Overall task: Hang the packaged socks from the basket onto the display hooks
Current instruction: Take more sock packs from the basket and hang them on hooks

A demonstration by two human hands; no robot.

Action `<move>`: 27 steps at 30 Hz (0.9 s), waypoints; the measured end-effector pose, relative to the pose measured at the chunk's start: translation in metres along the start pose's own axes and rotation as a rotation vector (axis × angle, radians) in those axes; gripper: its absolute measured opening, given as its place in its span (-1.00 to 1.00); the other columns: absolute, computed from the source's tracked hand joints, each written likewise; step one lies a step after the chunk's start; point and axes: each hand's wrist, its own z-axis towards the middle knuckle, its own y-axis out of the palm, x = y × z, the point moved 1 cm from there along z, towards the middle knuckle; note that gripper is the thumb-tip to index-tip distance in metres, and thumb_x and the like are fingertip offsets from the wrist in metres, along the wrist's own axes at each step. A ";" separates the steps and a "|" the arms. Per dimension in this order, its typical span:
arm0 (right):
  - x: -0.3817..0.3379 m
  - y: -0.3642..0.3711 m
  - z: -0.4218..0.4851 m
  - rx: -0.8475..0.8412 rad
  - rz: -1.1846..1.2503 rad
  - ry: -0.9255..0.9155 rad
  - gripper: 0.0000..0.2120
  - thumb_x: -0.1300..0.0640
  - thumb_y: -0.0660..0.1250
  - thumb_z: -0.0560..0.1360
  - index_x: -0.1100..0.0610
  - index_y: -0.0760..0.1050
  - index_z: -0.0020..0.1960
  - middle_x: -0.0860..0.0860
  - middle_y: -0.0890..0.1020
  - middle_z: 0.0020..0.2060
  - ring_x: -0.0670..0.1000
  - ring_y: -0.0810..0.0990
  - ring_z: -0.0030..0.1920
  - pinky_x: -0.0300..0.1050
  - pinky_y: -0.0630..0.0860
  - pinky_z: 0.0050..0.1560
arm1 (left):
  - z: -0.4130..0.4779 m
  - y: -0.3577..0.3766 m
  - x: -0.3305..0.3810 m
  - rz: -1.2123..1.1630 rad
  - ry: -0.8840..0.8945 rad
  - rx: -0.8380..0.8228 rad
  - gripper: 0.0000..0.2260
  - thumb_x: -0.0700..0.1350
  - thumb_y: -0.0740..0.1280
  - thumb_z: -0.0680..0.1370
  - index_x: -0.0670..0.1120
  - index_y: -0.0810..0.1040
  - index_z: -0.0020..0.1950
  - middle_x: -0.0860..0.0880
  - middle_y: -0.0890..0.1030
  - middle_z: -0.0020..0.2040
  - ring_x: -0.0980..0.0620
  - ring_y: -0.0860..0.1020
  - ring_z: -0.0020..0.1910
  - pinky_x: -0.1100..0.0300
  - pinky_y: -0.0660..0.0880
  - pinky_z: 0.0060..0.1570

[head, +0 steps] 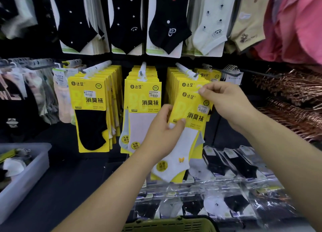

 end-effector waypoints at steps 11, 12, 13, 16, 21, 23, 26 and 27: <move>-0.008 0.006 0.044 0.176 -0.285 -0.147 -0.78 0.08 0.33 0.56 -0.03 0.58 -0.26 -0.18 0.54 -0.43 -0.27 0.50 -0.40 -0.28 0.41 -0.32 | 0.032 0.017 0.015 0.429 -0.014 0.072 -0.82 -0.19 0.30 0.70 -0.14 0.43 0.29 0.03 0.46 -0.20 -0.09 0.50 -0.15 0.06 0.32 -0.27; -0.007 0.006 0.043 0.172 -0.324 -0.169 -0.80 0.08 0.32 0.56 -0.04 0.58 -0.24 -0.18 0.55 -0.41 -0.25 0.53 -0.34 -0.24 0.45 -0.25 | 0.030 0.017 0.016 0.472 -0.020 0.068 -0.81 -0.19 0.30 0.69 -0.15 0.42 0.29 -0.02 0.50 -0.15 -0.15 0.52 -0.09 0.05 0.33 -0.22; -0.005 0.007 0.040 0.178 -0.362 -0.190 -0.83 0.07 0.32 0.56 -0.04 0.59 -0.19 -0.17 0.57 -0.33 -0.18 0.57 -0.19 -0.16 0.49 -0.12 | 0.028 0.017 0.017 0.526 -0.026 0.061 -0.79 -0.19 0.31 0.69 -0.15 0.41 0.30 -0.06 0.53 -0.07 -0.17 0.52 -0.05 0.05 0.33 -0.19; 0.004 0.007 0.030 0.237 -0.437 -0.204 -0.82 0.02 0.34 0.55 -0.01 0.60 0.13 -0.06 0.51 0.02 0.10 0.47 0.23 0.07 0.44 0.27 | 0.020 0.020 0.019 0.696 -0.017 0.061 -0.70 -0.10 0.33 0.68 -0.15 0.34 0.34 -0.12 0.47 0.08 -0.12 0.43 -0.09 0.07 0.31 -0.24; 0.043 0.016 -0.007 0.215 -0.144 -0.120 -0.56 -0.01 0.38 0.55 -0.08 0.34 0.39 -0.15 0.51 0.26 -0.11 0.47 0.32 -0.02 0.47 0.31 | 0.027 0.028 0.010 0.391 -0.071 0.070 -0.42 0.13 0.32 0.68 -0.11 0.23 0.57 -0.13 0.50 0.39 -0.19 0.53 0.32 -0.10 0.53 0.24; 0.063 0.028 -0.021 0.115 -0.062 -0.061 -0.66 -0.01 0.31 0.61 -0.24 0.32 0.33 -0.39 0.54 0.13 -0.35 0.51 0.17 -0.26 0.51 0.15 | 0.034 0.033 0.001 0.136 -0.196 0.052 -0.31 0.21 0.31 0.68 -0.05 0.11 0.68 -0.05 0.45 0.54 -0.12 0.45 0.50 -0.07 0.43 0.44; 0.089 0.045 -0.027 -0.005 0.074 0.064 -0.56 -0.04 0.20 0.66 -0.15 0.20 0.51 -0.46 0.53 0.11 -0.45 0.49 0.10 -0.47 0.45 -0.07 | 0.042 0.040 -0.018 -0.103 -0.264 0.067 -0.37 0.21 0.29 0.69 0.04 0.18 0.68 0.05 0.50 0.52 -0.04 0.47 0.50 0.02 0.40 0.45; 0.095 0.048 -0.027 -0.018 0.091 0.077 -0.55 -0.04 0.17 0.67 -0.14 0.18 0.53 -0.47 0.53 0.11 -0.48 0.49 0.08 -0.50 0.45 -0.11 | 0.045 0.042 -0.024 -0.132 -0.252 0.082 -0.41 0.19 0.28 0.70 0.05 0.21 0.67 0.05 0.52 0.51 -0.04 0.49 0.49 -0.03 0.40 0.48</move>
